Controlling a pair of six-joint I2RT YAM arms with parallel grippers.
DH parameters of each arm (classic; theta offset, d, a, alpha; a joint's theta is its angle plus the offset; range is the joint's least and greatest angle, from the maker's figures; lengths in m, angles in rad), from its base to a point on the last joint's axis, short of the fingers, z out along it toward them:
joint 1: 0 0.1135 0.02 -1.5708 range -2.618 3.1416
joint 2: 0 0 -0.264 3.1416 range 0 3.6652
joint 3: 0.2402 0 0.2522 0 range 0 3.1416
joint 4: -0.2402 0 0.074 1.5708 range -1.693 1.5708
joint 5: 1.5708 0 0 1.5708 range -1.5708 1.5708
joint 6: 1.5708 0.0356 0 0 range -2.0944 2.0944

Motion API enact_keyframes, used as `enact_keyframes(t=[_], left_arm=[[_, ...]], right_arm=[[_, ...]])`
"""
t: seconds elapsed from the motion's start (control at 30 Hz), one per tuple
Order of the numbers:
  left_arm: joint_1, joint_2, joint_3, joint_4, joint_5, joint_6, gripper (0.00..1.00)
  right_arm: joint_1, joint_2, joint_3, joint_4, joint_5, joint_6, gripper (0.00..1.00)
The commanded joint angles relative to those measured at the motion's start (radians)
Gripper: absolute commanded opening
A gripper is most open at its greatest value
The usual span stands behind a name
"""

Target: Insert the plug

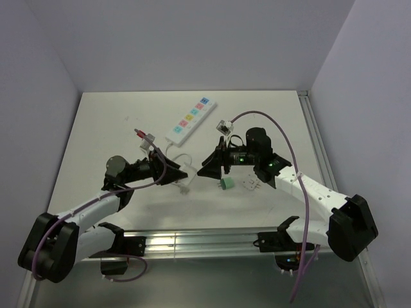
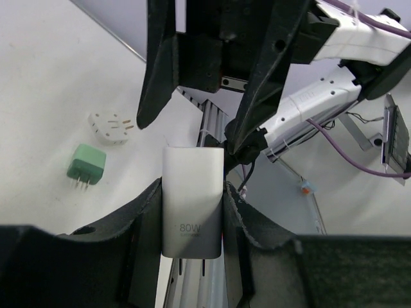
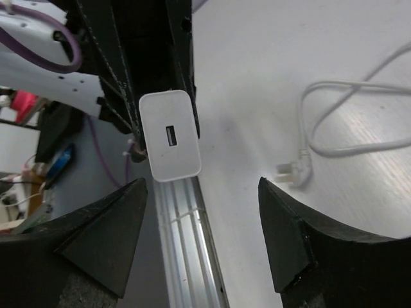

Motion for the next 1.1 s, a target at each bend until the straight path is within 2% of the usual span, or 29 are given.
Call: enact_keyframes(t=[0.0,0.1,0.2,0.57,0.7,0.8,0.87,0.9,0.93,1.0,1.07], left_arm=[[-0.005,-0.049,0.035,0.018,0.038,0.032,0.0],[-0.008,-0.049,0.031,0.042,0.045,0.01,0.0],[-0.011,-0.026,0.031,0.082,0.06,-0.019,0.0],[-0.023,-0.018,0.048,0.066,0.056,-0.013,0.0],[-0.03,-0.001,0.051,0.081,0.056,-0.017,0.0],[-0.031,0.008,0.054,0.081,0.057,-0.016,0.0],[-0.033,0.014,0.054,0.069,0.054,-0.008,0.01],[-0.033,0.014,0.054,0.067,0.053,-0.005,0.0],[-0.033,0.016,0.052,0.075,0.053,-0.008,0.0],[-0.033,0.014,0.057,0.066,0.05,-0.003,0.0],[-0.036,0.019,0.06,0.05,0.05,0.006,0.0]], right_arm=[[-0.006,-0.001,-0.001,0.165,-0.137,0.085,0.76],[-0.006,0.013,0.003,0.196,-0.157,0.091,0.75],[-0.006,0.03,0.006,0.225,-0.192,0.102,0.68],[0.007,0.085,0.034,0.213,-0.203,0.08,0.66],[0.025,0.116,0.049,0.205,-0.2,0.07,0.63],[0.034,0.127,0.052,0.217,-0.205,0.076,0.55],[0.04,0.128,0.052,0.216,-0.205,0.071,0.55],[0.045,0.13,0.055,0.213,-0.208,0.068,0.46],[0.048,0.131,0.06,0.201,-0.203,0.059,0.42],[0.053,0.134,0.06,0.197,-0.209,0.054,0.36],[0.054,0.134,0.056,0.205,-0.212,0.057,0.34]])
